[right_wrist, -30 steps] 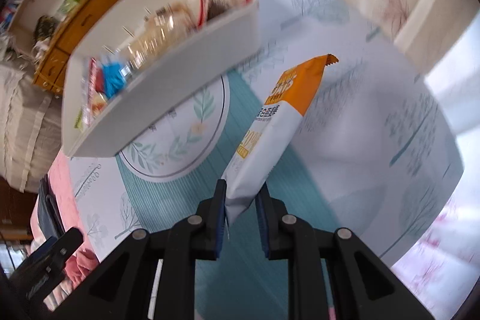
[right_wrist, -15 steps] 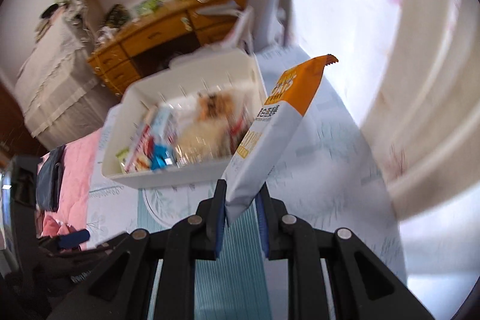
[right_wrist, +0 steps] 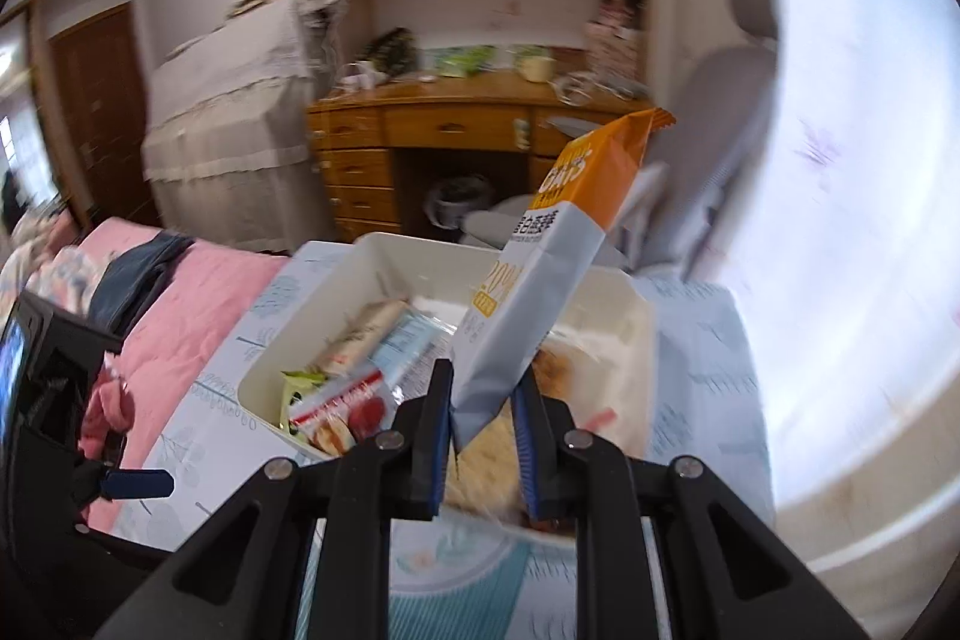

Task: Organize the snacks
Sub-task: 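Lift the OATS bar with the right tool and carry it over the basket, then lower the OATS bar into the basket and open the right tool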

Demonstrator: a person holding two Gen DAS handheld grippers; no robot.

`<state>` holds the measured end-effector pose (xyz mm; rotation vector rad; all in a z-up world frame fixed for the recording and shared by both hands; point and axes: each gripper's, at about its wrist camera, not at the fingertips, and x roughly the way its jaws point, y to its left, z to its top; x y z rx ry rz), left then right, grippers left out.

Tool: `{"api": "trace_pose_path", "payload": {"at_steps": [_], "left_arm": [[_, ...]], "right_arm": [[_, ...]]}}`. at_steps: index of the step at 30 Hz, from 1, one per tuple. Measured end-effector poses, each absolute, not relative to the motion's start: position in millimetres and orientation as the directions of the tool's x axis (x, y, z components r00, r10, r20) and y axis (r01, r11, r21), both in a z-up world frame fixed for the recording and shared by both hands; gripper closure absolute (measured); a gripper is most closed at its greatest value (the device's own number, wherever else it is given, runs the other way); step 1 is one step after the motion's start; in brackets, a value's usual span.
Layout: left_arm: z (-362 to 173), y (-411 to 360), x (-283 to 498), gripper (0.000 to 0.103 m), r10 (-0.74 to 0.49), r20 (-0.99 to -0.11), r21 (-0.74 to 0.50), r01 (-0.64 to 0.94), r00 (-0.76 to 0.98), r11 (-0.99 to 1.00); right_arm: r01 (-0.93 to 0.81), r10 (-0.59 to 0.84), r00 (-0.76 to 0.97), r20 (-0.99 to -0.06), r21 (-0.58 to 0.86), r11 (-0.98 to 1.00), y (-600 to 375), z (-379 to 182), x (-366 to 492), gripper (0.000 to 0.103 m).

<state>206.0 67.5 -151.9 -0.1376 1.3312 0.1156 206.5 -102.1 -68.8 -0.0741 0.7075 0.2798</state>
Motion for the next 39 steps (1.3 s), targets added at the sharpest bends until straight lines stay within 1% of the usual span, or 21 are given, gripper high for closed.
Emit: {"api": "trace_pose_path", "payload": {"at_steps": [3, 8, 14, 18, 24, 25, 26, 28, 31, 33, 34, 36, 38, 39], "left_arm": [[-154.9, 73.0, 213.4, 0.020, 0.029, -0.971, -0.017, -0.189, 0.238, 0.982], [-163.4, 85.1, 231.2, 0.020, 0.061, -0.972, 0.007, -0.235, 0.226, 0.972], [-171.1, 98.5, 244.2, 0.020, 0.079, -0.974, 0.016, -0.284, 0.211, 0.959], [-173.7, 105.7, 247.8, 0.020, 0.087, -0.975, 0.022, -0.299, 0.205, 0.954], [-174.5, 109.3, 252.3, 0.020, 0.072, -0.975, 0.006, -0.302, 0.208, 0.953], [-174.4, 109.5, 253.1, 0.020, 0.069, -0.976, 0.003, -0.299, 0.209, 0.954], [-173.8, 109.2, 253.2, 0.020, 0.065, -0.975, 0.000, -0.295, 0.210, 0.955], [-171.8, 108.7, 253.2, 0.020, 0.061, -0.975, -0.005, -0.292, 0.215, 0.956], [-166.1, 109.9, 251.3, 0.020, 0.053, -0.972, -0.016, -0.290, 0.229, 0.957], [-160.6, 111.7, 249.0, 0.020, 0.047, -0.970, -0.025, -0.289, 0.239, 0.957], [-156.9, 112.5, 247.3, 0.020, 0.045, -0.968, -0.029, -0.289, 0.245, 0.957], [-149.4, 113.7, 244.0, 0.020, 0.040, -0.966, -0.037, -0.286, 0.257, 0.957], [-141.0, 114.6, 239.6, 0.020, 0.039, -0.962, -0.040, -0.282, 0.269, 0.959], [-136.3, 114.8, 236.8, 0.020, 0.037, -0.961, -0.043, -0.279, 0.275, 0.959]], "right_arm": [[-0.338, 0.256, 0.725, -0.640, -0.006, 0.941, -88.4, -79.1, 220.7, 0.084], [-0.384, 0.268, 0.700, -0.662, -0.033, 0.923, -70.7, -103.1, 246.8, 0.084], [-0.411, 0.294, 0.642, -0.708, 0.006, 0.912, -64.2, -124.2, 265.0, 0.084], [-0.429, 0.303, 0.622, -0.722, 0.009, 0.903, -60.1, -134.0, 268.4, 0.084], [-0.430, 0.309, 0.611, -0.729, 0.023, 0.903, -59.2, -134.6, 268.9, 0.082], [-0.428, 0.308, 0.610, -0.730, 0.024, 0.904, -58.9, -134.1, 269.6, 0.078], [-0.422, 0.300, 0.612, -0.732, 0.019, 0.906, -58.8, -133.7, 269.3, 0.067], [-0.418, 0.298, 0.611, -0.733, 0.020, 0.908, -58.9, -131.9, 268.6, 0.053], [-0.409, 0.300, 0.615, -0.729, 0.029, 0.912, -60.8, -125.6, 266.6, 0.049], [-0.401, 0.289, 0.615, -0.734, 0.024, 0.916, -60.9, -121.5, 264.6, 0.042], [-0.397, 0.282, 0.615, -0.737, 0.020, 0.918, -61.3, -119.1, 263.6, 0.037], [-0.378, 0.260, 0.620, -0.740, 0.009, 0.926, -63.2, -112.8, 258.9, 0.033], [-0.360, 0.246, 0.618, -0.747, 0.010, 0.933, -66.1, -106.6, 254.4, 0.025], [-0.350, 0.238, 0.613, -0.753, 0.011, 0.937, -67.4, -104.6, 251.6, 0.023]]}}
